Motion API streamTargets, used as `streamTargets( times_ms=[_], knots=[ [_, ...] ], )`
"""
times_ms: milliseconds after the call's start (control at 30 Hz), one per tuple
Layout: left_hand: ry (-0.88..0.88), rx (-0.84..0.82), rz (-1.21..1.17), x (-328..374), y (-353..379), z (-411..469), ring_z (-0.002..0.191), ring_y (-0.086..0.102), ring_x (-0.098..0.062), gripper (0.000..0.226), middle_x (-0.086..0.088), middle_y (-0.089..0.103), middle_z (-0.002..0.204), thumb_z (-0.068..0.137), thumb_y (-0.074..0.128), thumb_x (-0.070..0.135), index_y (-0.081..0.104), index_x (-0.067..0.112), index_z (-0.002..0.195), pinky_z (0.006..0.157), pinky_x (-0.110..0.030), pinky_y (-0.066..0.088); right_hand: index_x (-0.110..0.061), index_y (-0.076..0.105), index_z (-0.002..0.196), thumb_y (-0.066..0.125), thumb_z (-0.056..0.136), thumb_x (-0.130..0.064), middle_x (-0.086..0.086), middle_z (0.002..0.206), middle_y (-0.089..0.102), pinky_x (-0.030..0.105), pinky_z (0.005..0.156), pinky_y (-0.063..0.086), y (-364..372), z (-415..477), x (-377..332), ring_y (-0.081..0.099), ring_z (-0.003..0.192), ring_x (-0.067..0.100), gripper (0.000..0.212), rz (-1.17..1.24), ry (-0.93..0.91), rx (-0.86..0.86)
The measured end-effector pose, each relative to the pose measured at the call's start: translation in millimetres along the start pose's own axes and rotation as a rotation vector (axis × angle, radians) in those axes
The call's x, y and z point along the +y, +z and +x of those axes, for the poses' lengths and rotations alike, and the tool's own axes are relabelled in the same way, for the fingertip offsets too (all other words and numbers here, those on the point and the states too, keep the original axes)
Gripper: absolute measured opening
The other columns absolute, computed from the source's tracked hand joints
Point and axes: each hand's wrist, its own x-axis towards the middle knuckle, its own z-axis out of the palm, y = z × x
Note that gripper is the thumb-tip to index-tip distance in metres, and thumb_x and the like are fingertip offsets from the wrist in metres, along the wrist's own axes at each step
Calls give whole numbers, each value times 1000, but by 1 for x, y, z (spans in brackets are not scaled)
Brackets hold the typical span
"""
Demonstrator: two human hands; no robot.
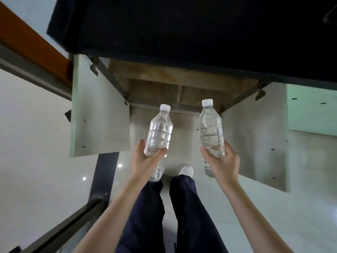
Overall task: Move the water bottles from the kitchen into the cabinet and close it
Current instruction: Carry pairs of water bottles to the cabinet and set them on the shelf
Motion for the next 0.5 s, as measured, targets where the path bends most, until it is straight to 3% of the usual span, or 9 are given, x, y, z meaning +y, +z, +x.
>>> streamTargets(
  times_ms=[133,233,300,400,500],
  knots=[
    [-46,-7,-1,-48,34,84,52,66,-5,31,-3,70,76,74,80,23,56,22,94,44,-19,50,-20,62,80,82,67,-39,-4,70,70,42,70,57,58,60,55,69,67,16,30,-12,83,-24],
    [-21,8,23,-95,61,168,51,64,1,32,4,68,72,73,82,20,57,19,92,42,-12,43,-27,65,84,79,63,-48,-8,77,72,45,76,59,115,115,102,70,74,14,33,-9,99,-18],
    [-6,22,33,-124,79,225,50,63,2,32,5,67,72,73,83,20,57,18,92,42,-10,43,-30,67,89,82,65,-42,-10,79,72,43,76,60,152,156,134,70,75,12,30,4,64,-11],
    [37,31,30,-163,103,310,50,64,-1,34,4,68,72,72,84,19,57,15,92,43,-11,44,-28,69,90,85,70,-28,-10,77,72,34,70,60,202,217,178,70,71,10,25,44,15,-4],
    [109,47,62,-193,127,390,50,62,3,36,6,67,73,72,84,23,56,16,94,43,-9,43,-28,69,93,85,72,-21,-14,81,72,12,63,49,245,274,218,68,73,-1,27,86,-36,20]
  ],
)
